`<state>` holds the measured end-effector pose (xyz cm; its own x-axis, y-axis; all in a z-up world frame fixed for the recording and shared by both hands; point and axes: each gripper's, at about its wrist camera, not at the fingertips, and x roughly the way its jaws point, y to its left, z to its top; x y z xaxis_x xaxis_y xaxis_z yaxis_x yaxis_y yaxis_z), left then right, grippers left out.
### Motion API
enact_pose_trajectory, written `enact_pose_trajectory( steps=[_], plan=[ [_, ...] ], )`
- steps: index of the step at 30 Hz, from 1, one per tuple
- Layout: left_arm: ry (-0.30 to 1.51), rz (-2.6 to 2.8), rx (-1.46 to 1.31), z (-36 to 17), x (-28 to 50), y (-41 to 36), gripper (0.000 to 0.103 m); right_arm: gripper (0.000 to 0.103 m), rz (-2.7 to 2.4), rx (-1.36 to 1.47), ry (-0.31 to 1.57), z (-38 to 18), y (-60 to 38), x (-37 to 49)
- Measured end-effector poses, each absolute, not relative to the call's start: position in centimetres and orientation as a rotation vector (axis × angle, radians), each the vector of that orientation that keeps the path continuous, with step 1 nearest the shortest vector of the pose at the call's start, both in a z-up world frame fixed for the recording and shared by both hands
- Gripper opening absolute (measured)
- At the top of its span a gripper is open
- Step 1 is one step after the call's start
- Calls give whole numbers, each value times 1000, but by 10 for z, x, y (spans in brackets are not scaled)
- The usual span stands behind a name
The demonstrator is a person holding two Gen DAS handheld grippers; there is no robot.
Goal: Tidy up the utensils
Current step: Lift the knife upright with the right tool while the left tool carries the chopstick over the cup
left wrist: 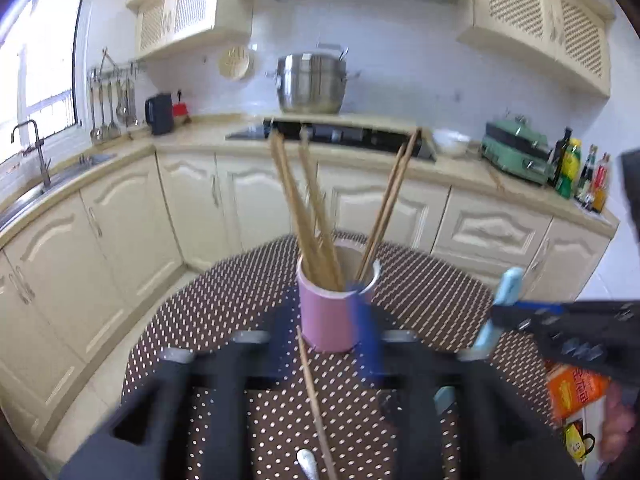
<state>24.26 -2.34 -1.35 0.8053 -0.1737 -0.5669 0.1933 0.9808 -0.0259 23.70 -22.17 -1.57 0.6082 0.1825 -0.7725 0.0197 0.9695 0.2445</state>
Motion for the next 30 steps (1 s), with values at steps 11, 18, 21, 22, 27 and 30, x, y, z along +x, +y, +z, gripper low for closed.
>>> enact_pose_trajectory(
  steps=[11,18,21,22,27,30],
  plan=[
    [911,-126,49,-114,310,-11,52,21,115,292,960,-28,-234,266],
    [951,-89,93,-150,341,-20,18,21,133,301,980,-35,-238,280],
    [965,-78,77,-146,343,-16,7,21,127,298,981,-36,-239,282],
    [962,-76,67,-144,342,-14,7,21,125,300,982,-36,-239,282],
    [900,-75,12,-116,328,-2,7,21,121,305,971,-32,-242,280],
    [836,-82,4,-93,316,2,7,21,118,300,955,-28,-242,276]
  ],
)
